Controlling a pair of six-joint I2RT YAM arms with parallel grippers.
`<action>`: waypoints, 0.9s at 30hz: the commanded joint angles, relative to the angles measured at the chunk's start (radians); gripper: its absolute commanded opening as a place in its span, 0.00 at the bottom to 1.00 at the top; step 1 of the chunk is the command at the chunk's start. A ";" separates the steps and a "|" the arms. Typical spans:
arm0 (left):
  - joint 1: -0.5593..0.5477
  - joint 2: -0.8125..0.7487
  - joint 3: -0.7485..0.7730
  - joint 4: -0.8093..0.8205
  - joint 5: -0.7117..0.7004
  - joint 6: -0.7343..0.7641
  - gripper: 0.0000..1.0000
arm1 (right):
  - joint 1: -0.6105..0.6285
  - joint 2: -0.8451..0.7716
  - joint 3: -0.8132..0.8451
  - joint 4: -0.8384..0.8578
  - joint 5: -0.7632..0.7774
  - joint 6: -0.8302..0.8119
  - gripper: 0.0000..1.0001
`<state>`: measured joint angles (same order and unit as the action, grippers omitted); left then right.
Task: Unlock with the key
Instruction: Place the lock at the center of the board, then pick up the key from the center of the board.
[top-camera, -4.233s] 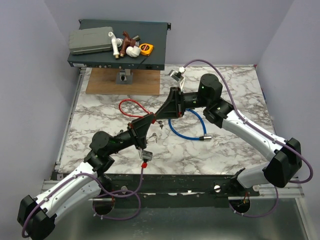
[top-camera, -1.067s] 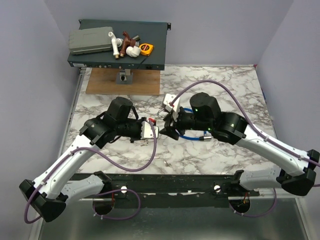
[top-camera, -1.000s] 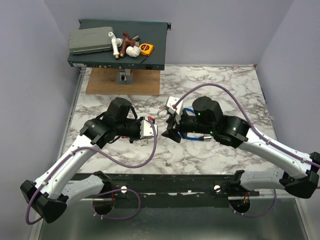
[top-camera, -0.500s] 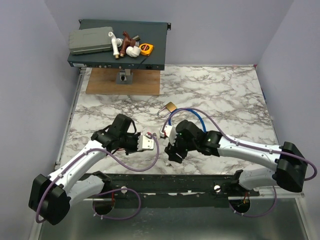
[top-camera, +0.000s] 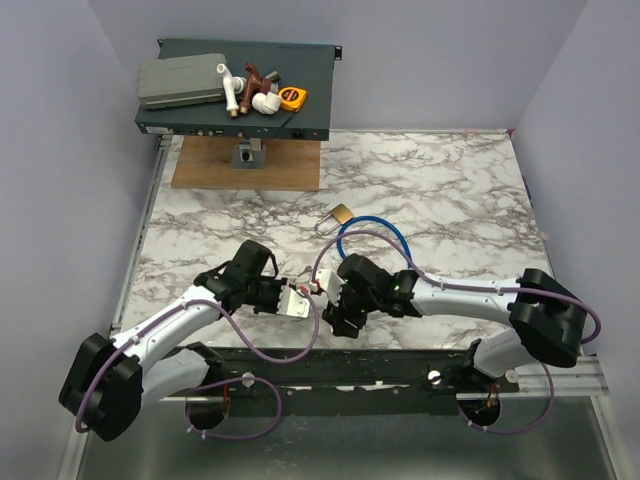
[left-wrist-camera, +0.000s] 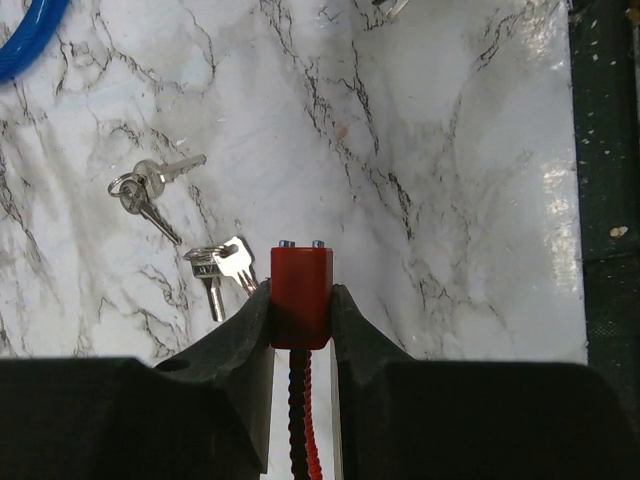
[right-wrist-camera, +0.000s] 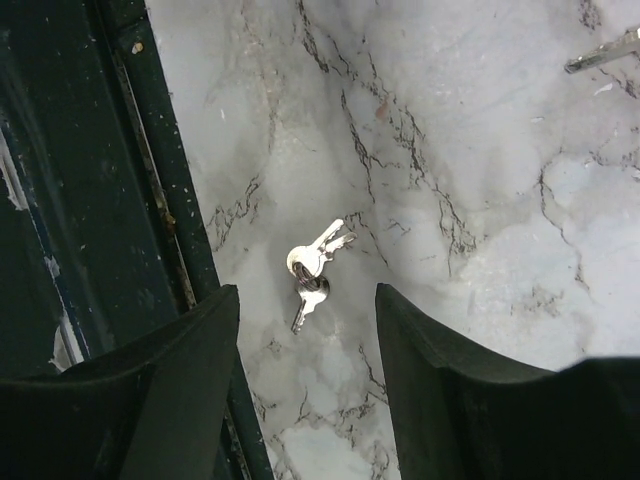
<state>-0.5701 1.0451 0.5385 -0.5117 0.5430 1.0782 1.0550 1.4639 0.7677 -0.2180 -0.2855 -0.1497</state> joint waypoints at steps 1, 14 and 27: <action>-0.008 0.010 -0.047 0.126 -0.044 0.087 0.00 | 0.015 0.048 0.030 0.022 -0.037 -0.007 0.58; -0.021 -0.003 -0.129 0.204 -0.038 0.129 0.04 | 0.070 0.191 0.104 -0.053 0.042 0.070 0.41; -0.082 0.003 -0.102 0.238 -0.038 0.039 0.61 | 0.080 0.251 0.139 -0.082 0.150 0.124 0.01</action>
<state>-0.6460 1.0485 0.4095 -0.3370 0.4828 1.1568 1.1191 1.6779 0.9142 -0.2691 -0.2096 -0.0269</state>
